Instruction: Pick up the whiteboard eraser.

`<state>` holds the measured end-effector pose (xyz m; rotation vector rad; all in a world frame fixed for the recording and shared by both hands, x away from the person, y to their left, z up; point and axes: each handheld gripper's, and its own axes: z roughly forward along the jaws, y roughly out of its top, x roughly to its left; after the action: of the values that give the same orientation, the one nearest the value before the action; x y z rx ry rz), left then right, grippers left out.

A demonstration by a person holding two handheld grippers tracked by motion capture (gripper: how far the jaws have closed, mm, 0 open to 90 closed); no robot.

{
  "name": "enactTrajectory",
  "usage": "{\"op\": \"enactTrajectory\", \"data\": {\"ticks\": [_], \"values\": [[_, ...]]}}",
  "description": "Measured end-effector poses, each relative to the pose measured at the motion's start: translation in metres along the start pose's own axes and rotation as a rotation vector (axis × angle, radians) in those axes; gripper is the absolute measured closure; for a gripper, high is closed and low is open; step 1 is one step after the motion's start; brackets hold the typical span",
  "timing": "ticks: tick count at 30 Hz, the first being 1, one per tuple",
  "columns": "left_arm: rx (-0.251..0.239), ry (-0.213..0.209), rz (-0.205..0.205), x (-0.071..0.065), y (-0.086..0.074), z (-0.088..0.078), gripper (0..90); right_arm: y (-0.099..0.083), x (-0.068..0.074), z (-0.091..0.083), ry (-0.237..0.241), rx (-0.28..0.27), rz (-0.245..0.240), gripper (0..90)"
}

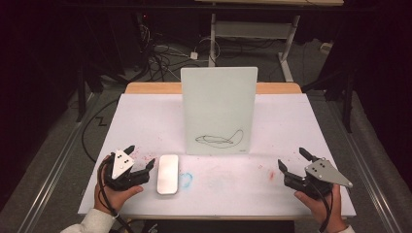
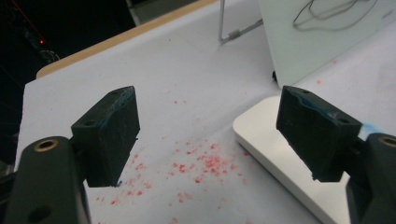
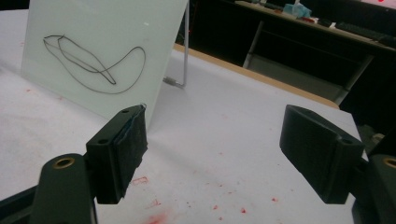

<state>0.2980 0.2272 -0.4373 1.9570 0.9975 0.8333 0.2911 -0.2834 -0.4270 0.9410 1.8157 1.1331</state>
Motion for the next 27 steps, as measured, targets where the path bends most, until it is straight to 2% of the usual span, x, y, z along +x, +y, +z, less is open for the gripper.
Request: {"op": "enactTrajectory", "data": {"ticks": [3, 6, 11, 12, 13, 14, 15, 16, 17, 18, 20, 21, 22, 24, 27], "values": [[0.000, -0.021, 0.003, -0.001, 0.001, -0.001, 20.6, -0.002, 0.001, 0.003, 0.006, 0.011, -0.010, 23.7], [0.013, -0.039, -0.018, -0.004, 0.005, -0.001, 21.7, -0.003, 0.001, 0.005, 0.009, 0.021, -0.015, 23.7], [0.099, -0.063, -0.038, -0.016, 0.010, 0.005, 21.6, -0.002, 0.003, 0.011, 0.016, 0.030, -0.019, 23.7], [0.129, -0.060, -0.074, -0.023, 0.013, 0.010, 21.5, -0.002, 0.005, 0.013, 0.023, 0.037, -0.026, 23.7], [0.129, -0.060, -0.074, -0.023, 0.013, 0.010, 20.2, -0.002, 0.005, 0.013, 0.023, 0.037, -0.026, 23.7], [0.164, -0.070, -0.134, -0.029, 0.017, 0.017, 18.3, -0.004, 0.007, 0.015, 0.044, 0.051, -0.042, 23.7], [0.183, -0.081, -0.158, -0.032, 0.019, 0.021, 18.1, -0.005, 0.008, 0.015, 0.059, 0.054, -0.049, 23.7], [0.183, -0.081, -0.158, -0.032, 0.019, 0.021, 18.0, -0.005, 0.009, 0.016, 0.062, 0.055, -0.059, 23.7], [0.223, -0.073, -0.187, -0.038, 0.023, 0.028, 18.1, -0.005, 0.009, 0.016, 0.063, 0.055, -0.064, 23.7], [0.223, -0.073, -0.187, -0.038, 0.023, 0.028, 18.1, -0.005, 0.009, 0.016, 0.063, 0.055, -0.064, 23.7], [0.270, -0.071, -0.191, -0.045, 0.025, 0.037, 18.1, -0.005, 0.009, 0.018, 0.067, 0.063, -0.060, 23.7], [0.270, -0.071, -0.191, -0.045, 0.025, 0.037, 18.1, -0.006, 0.008, 0.018, 0.072, 0.066, -0.060, 23.7], [0.293, -0.077, -0.195, -0.046, 0.023, 0.040, 18.1, -0.006, 0.008, 0.018, 0.072, 0.066, -0.060, 23.7], [0.328, -0.101, -0.237, -0.048, 0.019, 0.049, 16.3, -0.008, 0.006, 0.019, 0.093, 0.075, -0.051, 23.7], [0.329, -0.096, -0.236, -0.050, 0.020, 0.050, 16.6, -0.008, 0.005, 0.021, 0.100, 0.081, -0.040, 23.7]]}}
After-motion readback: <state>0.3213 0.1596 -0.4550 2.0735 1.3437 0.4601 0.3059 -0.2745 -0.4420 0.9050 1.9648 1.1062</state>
